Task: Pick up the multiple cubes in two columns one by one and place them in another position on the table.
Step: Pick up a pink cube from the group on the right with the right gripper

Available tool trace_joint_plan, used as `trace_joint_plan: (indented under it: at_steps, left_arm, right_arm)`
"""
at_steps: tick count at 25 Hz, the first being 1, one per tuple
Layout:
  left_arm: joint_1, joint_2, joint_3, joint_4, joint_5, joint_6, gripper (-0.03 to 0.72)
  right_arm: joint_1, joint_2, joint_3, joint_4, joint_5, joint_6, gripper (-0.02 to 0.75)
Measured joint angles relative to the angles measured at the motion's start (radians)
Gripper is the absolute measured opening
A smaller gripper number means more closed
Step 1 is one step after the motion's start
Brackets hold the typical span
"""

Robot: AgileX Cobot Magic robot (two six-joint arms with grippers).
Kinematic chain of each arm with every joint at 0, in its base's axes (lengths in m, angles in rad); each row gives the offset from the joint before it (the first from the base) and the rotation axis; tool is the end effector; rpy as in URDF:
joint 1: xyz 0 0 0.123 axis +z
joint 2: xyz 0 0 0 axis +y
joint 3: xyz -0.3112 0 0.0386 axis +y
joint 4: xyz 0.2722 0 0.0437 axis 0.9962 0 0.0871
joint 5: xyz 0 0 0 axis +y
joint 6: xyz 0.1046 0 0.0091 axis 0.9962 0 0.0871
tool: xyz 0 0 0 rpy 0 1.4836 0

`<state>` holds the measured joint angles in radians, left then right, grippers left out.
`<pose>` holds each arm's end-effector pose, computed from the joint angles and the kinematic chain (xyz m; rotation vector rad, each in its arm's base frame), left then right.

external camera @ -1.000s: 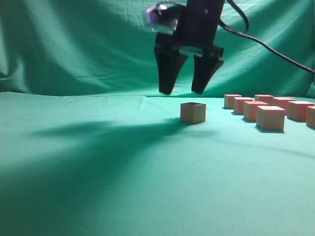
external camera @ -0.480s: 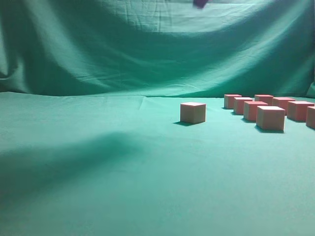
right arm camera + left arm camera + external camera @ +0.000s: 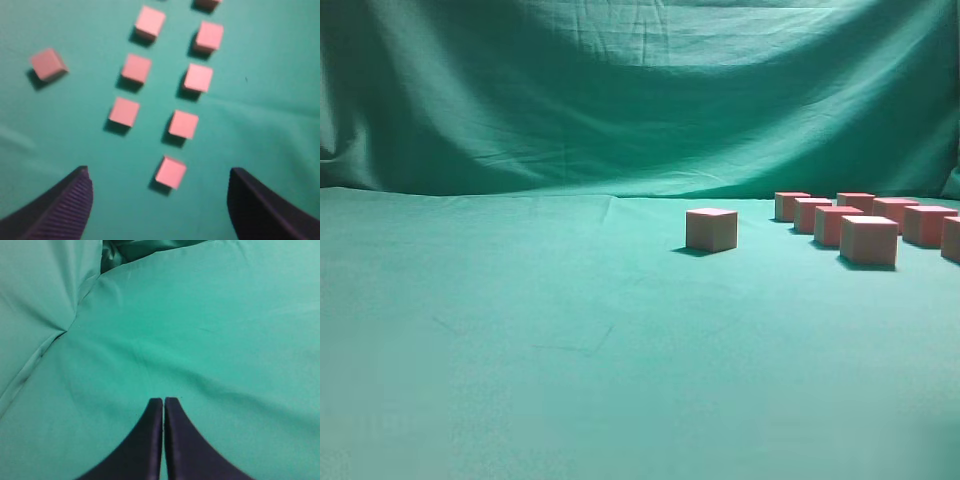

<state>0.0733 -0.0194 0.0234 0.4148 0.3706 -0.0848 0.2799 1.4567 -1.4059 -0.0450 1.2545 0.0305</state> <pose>0.0596 0.0198 0.1716 0.1093 1.8416 0.3992 0.3023 0.0822 0.3679 -0.3554 2.7635 0.0144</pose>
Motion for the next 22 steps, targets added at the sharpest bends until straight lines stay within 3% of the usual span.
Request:
trace_joint_plan:
  at_steps: [4,11,16,22]
  left_arm:
    - [0.0,0.0,0.0,0.0,0.0,0.0,0.0]
    - [0.0,0.0,0.0,0.0,0.0,0.0,0.0]
    - [0.0,0.0,0.0,0.0,0.0,0.0,0.0]
    - [0.0,0.0,0.0,0.0,0.0,0.0,0.0]
  right_arm:
    - [-0.087,-0.014,0.223,-0.004,-0.04,0.053,0.559]
    - [-0.133,-0.005,0.516,0.054,-0.365,0.085,0.559]
    - [-0.133,0.058,0.578,0.065,-0.548,0.087,0.559]
    - [-0.133,0.131,0.581,0.071,-0.648,0.087,0.559]
